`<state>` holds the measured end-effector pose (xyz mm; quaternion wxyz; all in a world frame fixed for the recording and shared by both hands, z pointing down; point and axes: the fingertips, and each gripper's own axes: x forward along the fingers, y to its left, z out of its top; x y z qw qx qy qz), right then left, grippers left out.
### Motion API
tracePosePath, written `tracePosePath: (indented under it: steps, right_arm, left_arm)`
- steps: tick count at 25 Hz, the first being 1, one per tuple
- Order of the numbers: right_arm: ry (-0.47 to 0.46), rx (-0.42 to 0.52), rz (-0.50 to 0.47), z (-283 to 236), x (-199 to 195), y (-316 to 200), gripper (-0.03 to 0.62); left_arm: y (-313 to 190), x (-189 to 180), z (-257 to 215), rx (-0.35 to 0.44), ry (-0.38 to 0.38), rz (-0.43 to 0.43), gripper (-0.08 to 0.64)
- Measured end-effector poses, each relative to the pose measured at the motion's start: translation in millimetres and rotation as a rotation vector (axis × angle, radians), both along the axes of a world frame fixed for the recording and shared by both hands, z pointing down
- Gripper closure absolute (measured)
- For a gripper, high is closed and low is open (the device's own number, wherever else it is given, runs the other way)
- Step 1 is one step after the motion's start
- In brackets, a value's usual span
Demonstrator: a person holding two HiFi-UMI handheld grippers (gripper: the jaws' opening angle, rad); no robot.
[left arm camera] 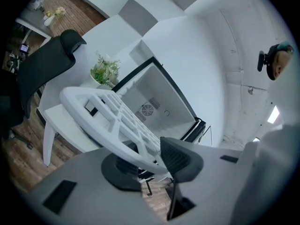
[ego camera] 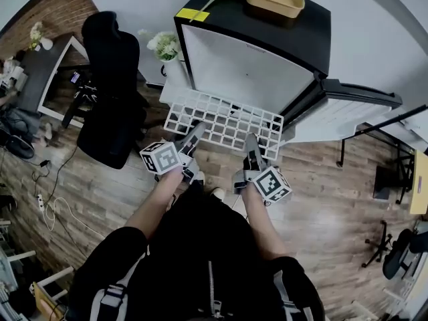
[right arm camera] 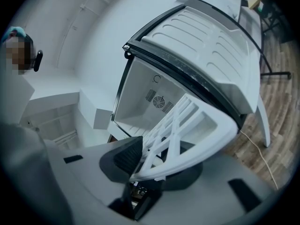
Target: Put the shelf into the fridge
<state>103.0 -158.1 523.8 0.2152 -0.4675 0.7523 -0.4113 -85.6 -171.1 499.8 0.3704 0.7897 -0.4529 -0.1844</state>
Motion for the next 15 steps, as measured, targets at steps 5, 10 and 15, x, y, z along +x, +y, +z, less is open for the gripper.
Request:
tracePosePath:
  steps: [5, 10, 15]
  right_arm:
    - [0.020, 0.000, 0.034, 2.0, 0.4, -10.1, 0.468]
    - [0.031, -0.019, 0.050, 10.5, -3.3, -17.9, 0.468]
    - [0.047, -0.037, 0.077, 20.0, -3.4, -31.4, 0.468]
  left_arm:
    - [-18.3, 1.4, 3.5, -0.001, 0.007, 0.049, 0.433]
    - [-32.3, -1.0, 10.8, -0.010, 0.018, 0.086, 0.431]
    - [-50.8, -1.2, 22.5, -0.022, 0.029, 0.113, 0.431]
